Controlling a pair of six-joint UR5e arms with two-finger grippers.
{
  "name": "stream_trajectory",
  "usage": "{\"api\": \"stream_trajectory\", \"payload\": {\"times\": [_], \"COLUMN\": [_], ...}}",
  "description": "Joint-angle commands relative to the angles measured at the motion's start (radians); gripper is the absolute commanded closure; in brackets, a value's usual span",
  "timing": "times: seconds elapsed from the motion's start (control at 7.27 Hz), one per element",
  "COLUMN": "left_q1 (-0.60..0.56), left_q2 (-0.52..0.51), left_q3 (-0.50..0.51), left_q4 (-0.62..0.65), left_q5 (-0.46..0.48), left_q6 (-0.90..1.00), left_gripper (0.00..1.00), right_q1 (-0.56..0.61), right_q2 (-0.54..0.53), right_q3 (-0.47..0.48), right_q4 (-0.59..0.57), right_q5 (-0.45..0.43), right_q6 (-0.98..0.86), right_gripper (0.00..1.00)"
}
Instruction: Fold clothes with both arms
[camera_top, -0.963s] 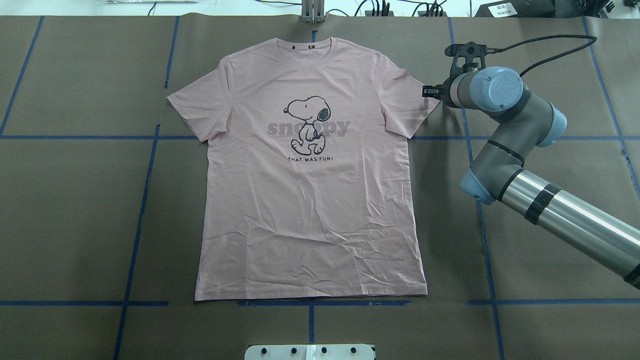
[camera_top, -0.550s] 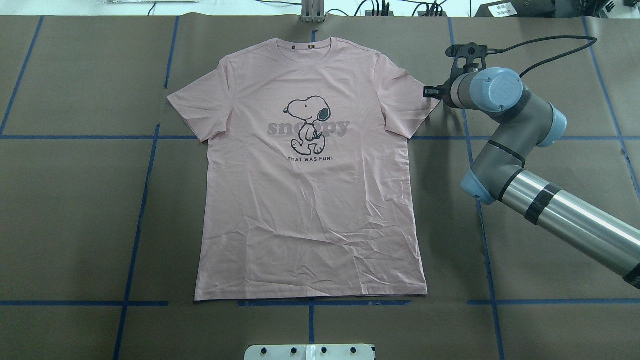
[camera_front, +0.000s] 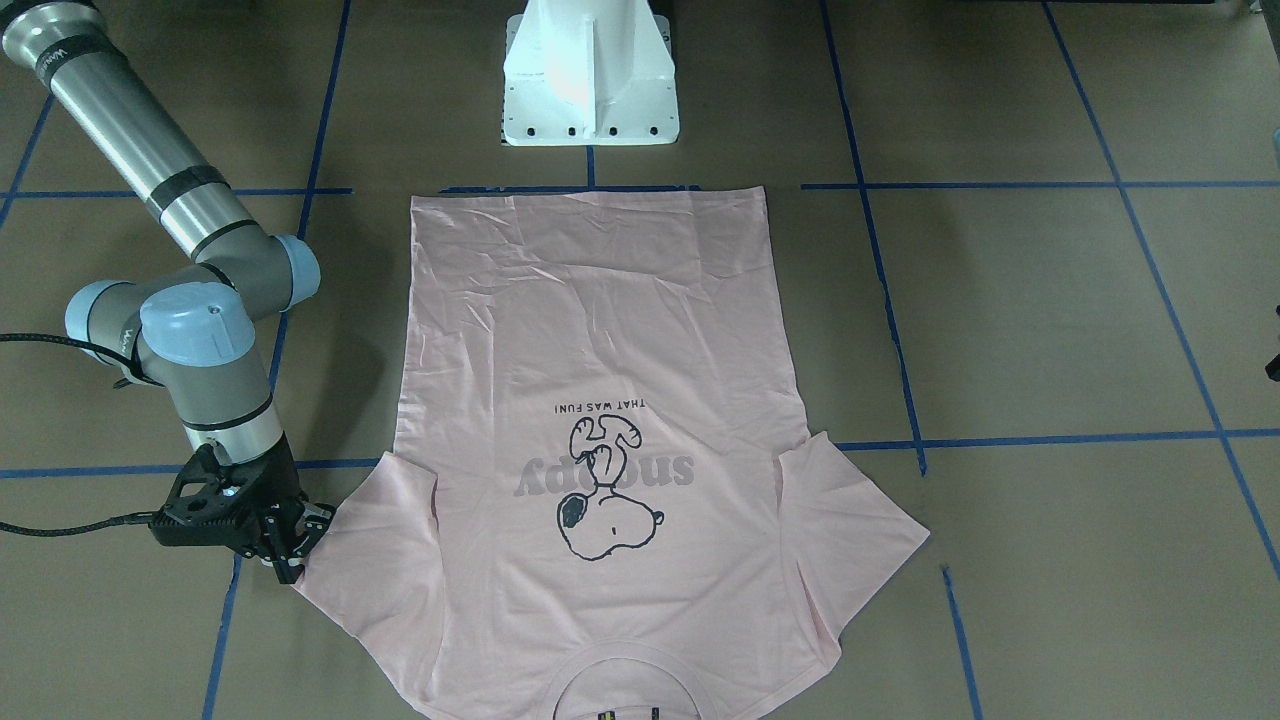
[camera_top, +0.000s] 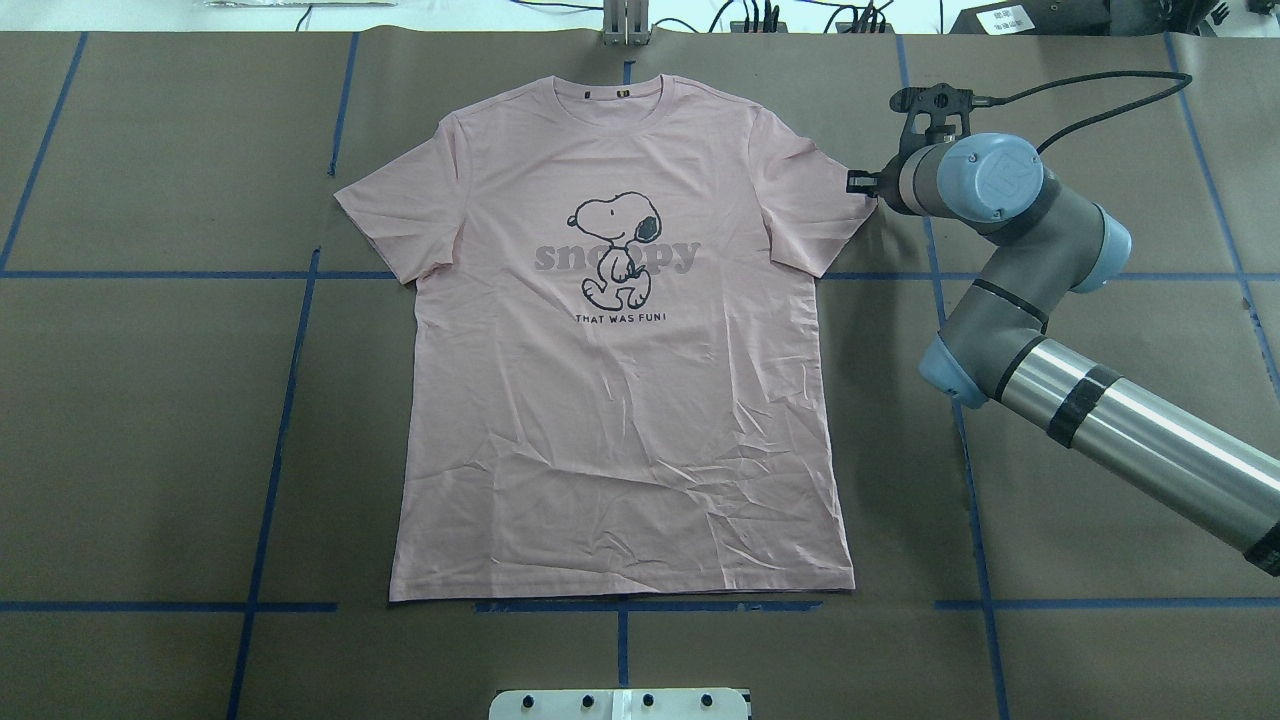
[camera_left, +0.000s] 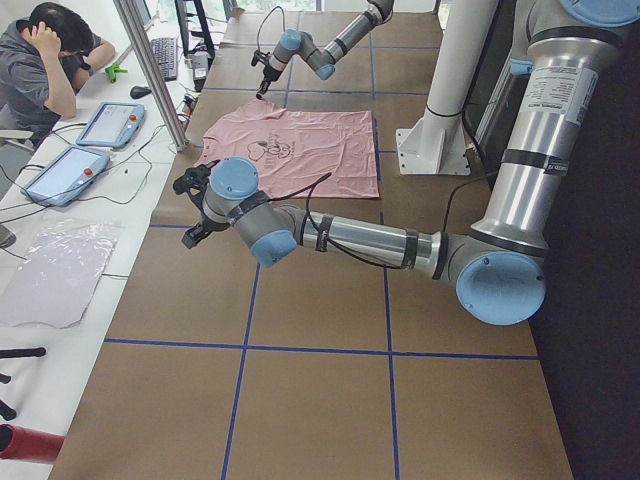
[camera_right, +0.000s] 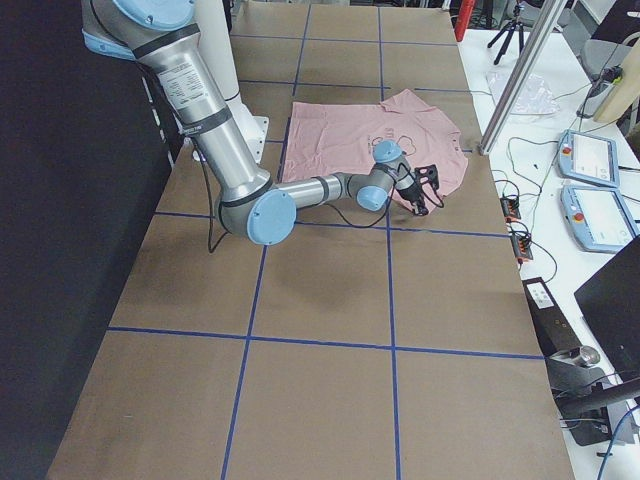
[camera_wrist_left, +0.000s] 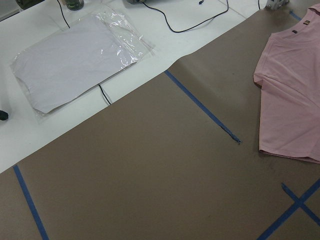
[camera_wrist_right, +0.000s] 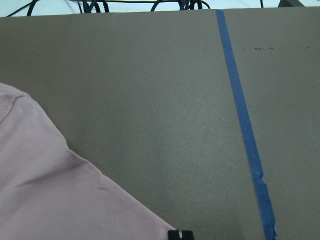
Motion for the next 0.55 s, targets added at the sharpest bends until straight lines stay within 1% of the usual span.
{"api": "stream_trajectory", "payload": {"times": [0.0, 0.14, 0.28, 0.41], "left_q1": [0.0, 0.0, 0.0, 0.0], "left_q2": [0.001, 0.001, 0.001, -0.001], "left_q3": [-0.001, -0.001, 0.0, 0.0], "left_q4": [0.0, 0.0, 0.001, 0.001], "left_q5": [0.0, 0.0, 0.0, 0.0], "left_q6": [-0.001, -0.001, -0.001, -0.001], "left_gripper": [0.0, 0.0, 0.0, 0.0], "right_q1": [0.005, 0.004, -0.009, -0.042], "right_q2": [0.018, 0.05, 0.112, 0.191], "right_q3": [0.115, 0.205, 0.215, 0.205], "right_q4": [-0.179, -0.351, -0.445, -0.528], "right_q5": [0.001, 0.0, -0.02, -0.076], "right_q6": [0.001, 0.007, 0.052, 0.11], "right_gripper": [1.0, 1.0, 1.0, 1.0]}}
